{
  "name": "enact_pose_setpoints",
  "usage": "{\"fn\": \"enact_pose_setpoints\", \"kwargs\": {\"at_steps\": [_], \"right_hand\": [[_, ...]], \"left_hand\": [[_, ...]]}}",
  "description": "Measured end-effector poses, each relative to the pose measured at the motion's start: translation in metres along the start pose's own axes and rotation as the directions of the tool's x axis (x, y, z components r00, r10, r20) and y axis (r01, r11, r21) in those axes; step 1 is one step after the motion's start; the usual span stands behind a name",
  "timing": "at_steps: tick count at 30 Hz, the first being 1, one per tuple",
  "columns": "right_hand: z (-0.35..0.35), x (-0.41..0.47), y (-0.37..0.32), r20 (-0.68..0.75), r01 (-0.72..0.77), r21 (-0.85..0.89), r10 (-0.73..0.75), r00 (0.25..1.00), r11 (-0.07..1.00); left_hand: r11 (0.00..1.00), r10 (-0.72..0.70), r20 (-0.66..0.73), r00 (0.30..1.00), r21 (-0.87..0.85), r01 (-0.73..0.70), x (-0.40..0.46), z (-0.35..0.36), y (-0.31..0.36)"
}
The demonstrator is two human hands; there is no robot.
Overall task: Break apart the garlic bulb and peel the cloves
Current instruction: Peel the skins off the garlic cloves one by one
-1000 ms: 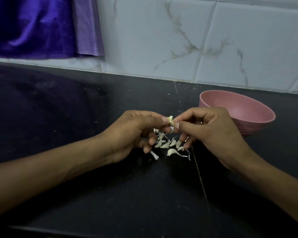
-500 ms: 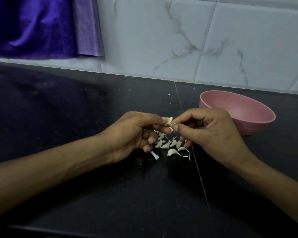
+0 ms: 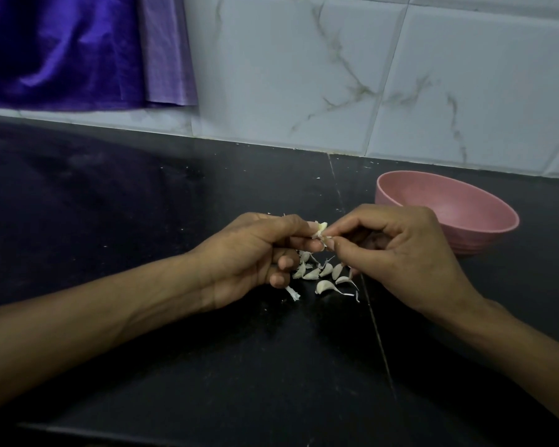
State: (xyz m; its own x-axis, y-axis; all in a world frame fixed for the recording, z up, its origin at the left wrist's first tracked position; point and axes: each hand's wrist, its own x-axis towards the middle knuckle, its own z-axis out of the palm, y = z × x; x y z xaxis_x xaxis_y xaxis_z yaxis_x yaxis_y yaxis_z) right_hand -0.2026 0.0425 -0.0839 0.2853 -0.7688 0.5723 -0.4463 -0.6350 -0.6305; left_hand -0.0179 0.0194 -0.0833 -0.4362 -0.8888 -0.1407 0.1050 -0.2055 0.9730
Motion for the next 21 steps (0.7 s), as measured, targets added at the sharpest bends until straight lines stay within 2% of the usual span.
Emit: {"fn": "enact_pose_setpoints", "kwargs": {"at_steps": [13, 21], "right_hand": [[-0.0016, 0.0021, 0.0057, 0.016, 0.09, -0.025, -0.089, 0.996, 0.996], [-0.0007, 0.001, 0.0044, 0.016, 0.109, -0.028, -0.108, 0.994, 0.994]], "left_hand": [[0.985, -0.056, 0.054, 0.997, -0.16, 0.065, -0.0003, 0.0026, -0.0001], [0.982, -0.032, 0.059, 0.998, -0.186, 0.042, 0.0009, 0.0017, 0.0025]]}}
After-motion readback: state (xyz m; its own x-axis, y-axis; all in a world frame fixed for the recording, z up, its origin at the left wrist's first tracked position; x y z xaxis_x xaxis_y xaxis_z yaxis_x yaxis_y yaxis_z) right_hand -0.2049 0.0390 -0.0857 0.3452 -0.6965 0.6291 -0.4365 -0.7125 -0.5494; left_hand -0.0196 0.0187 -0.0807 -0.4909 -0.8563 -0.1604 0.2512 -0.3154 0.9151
